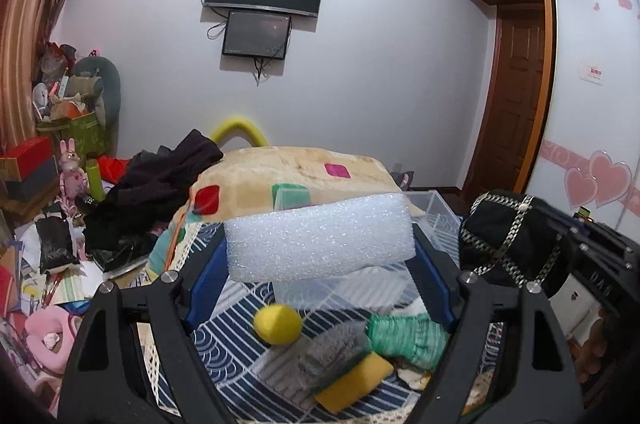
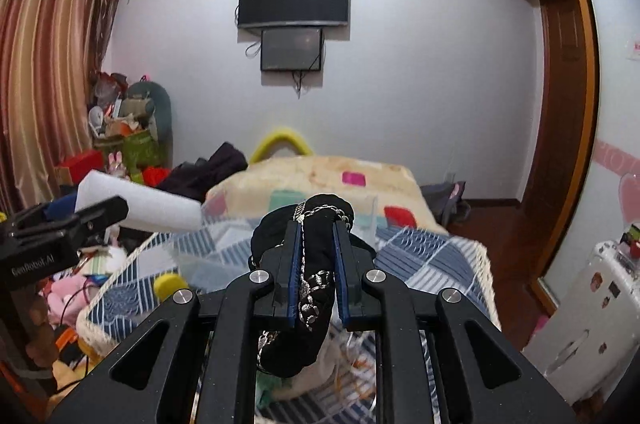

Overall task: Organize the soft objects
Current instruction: 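Grasp the white foam block with the left tool while the right tool grasps the black quilted bag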

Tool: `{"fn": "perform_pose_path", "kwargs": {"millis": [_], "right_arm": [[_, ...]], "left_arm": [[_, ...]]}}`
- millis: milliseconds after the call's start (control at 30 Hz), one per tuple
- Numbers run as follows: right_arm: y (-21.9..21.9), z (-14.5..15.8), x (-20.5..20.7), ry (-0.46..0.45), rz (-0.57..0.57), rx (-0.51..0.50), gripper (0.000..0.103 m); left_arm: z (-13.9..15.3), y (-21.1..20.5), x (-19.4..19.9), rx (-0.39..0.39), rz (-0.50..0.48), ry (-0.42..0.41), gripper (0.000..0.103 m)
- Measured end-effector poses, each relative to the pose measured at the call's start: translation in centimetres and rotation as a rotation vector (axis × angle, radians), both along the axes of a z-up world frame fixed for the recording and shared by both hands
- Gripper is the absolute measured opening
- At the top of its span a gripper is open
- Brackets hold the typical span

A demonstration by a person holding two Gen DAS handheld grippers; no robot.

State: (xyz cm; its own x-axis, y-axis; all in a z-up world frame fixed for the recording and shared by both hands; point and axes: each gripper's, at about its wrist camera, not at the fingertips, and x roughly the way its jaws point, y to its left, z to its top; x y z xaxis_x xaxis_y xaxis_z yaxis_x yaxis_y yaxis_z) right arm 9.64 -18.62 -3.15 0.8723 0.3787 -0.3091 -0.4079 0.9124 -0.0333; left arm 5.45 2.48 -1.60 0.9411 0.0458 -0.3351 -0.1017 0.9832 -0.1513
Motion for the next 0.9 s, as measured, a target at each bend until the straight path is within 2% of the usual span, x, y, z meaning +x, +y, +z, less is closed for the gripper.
{"fn": "perform_pose_path", "kwargs": {"millis": [333,600,900], "right_arm": [[1.7,0.8,3.8,-0.037,-0.042,-0.009,0.014],[2.8,-0.8,7.2,0.004,-0.049,-0.056,0.014],[4.6,-3.8,9.7,0.104,-0.003,-0.161,0.014]], "left_arm": [[0.1,1.2,5.1,0.011,0.01,0.017,0.083],[-1.5,1.2,10.8,0.033,-0.003,0.093,0.083],[-4.1,0.3,15.4,0.092,-0.023,0.199,0.083]]}}
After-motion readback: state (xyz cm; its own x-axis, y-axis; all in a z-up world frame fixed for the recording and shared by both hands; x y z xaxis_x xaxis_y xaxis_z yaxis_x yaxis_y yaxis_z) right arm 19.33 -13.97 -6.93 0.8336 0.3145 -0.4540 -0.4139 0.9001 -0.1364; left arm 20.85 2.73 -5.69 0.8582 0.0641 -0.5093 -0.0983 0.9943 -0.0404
